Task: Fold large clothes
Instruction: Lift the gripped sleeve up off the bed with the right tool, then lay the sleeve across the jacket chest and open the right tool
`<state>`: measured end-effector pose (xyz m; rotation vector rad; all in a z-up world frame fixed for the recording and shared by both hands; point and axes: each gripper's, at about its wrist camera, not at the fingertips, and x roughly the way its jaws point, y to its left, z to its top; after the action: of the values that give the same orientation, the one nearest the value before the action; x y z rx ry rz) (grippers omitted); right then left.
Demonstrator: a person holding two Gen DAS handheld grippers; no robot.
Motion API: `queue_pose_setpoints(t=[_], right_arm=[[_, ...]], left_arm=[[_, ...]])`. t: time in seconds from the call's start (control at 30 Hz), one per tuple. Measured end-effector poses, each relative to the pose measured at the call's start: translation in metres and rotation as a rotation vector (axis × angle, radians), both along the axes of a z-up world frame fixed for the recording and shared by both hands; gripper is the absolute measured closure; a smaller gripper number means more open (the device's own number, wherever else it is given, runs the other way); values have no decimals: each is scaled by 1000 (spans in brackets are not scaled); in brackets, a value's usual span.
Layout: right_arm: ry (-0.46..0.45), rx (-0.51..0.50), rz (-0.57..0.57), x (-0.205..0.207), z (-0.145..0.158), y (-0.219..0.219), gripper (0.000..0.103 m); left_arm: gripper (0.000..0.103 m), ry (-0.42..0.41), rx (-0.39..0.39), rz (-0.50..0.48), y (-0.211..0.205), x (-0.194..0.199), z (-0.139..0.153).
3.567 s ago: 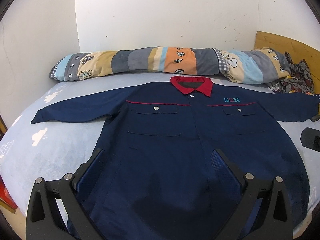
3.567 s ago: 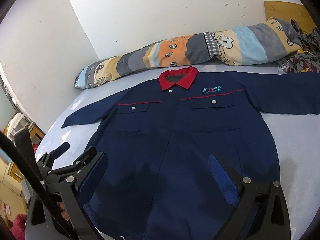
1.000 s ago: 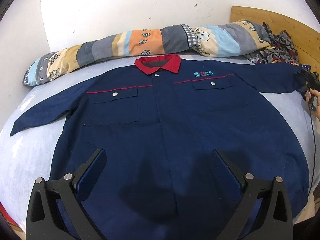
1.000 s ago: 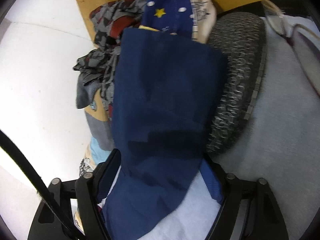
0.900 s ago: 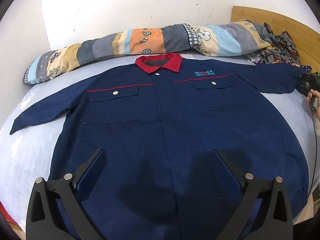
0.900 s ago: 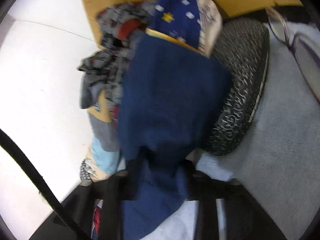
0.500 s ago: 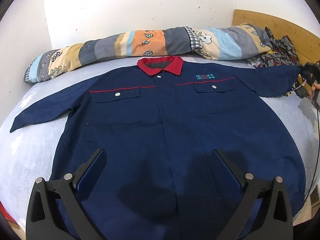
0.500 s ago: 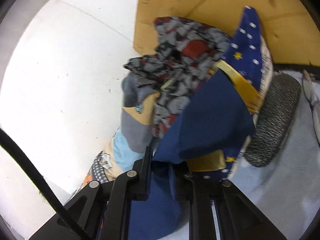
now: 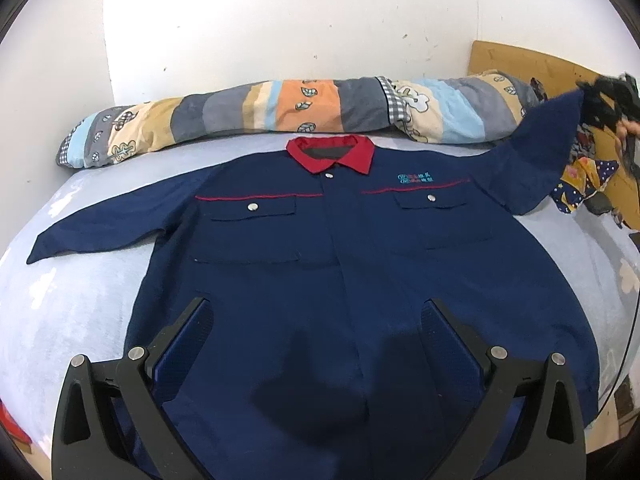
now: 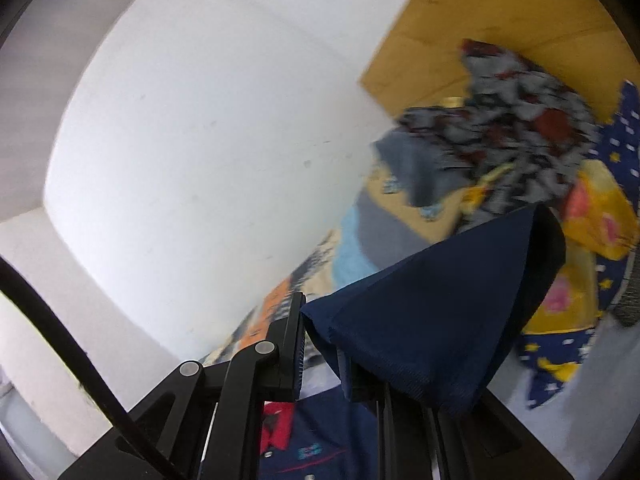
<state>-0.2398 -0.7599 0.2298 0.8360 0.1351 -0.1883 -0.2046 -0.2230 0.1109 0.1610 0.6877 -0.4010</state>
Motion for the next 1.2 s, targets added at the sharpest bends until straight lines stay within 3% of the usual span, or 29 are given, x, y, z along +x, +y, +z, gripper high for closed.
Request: queue_pose_setpoints(t=[0.3,0.53,0.73,0.93,1.03,1.1,1.13,1.2], right_arm=[[-41,-104,224,57,60,112,87],[-12,-119,427,123,49,228,87],[61,-86,564,195,-4,337,87],[232,-145,654,256,-91,445,87],[371,-237,659,280,-141,486,87],[483,-368,635,290,-170,514,87],[516,-412,635,292,-179,516,85],[669,-577,652,302,-203,541,52]], left_arm=[[0,-31,-25,8,12,-6,14],[0,-47,-41,11,18,-12,21],[0,-53,-52,12,26,-15,25],[0,-52,-73,25,40,-16,29],[0,-45,-88,33,47,-16,31],[0,-41,-98,31,49,-17,33],[0,-41,-102,30,50,-16,34],[0,-40,-108,28,51,-16,34]])
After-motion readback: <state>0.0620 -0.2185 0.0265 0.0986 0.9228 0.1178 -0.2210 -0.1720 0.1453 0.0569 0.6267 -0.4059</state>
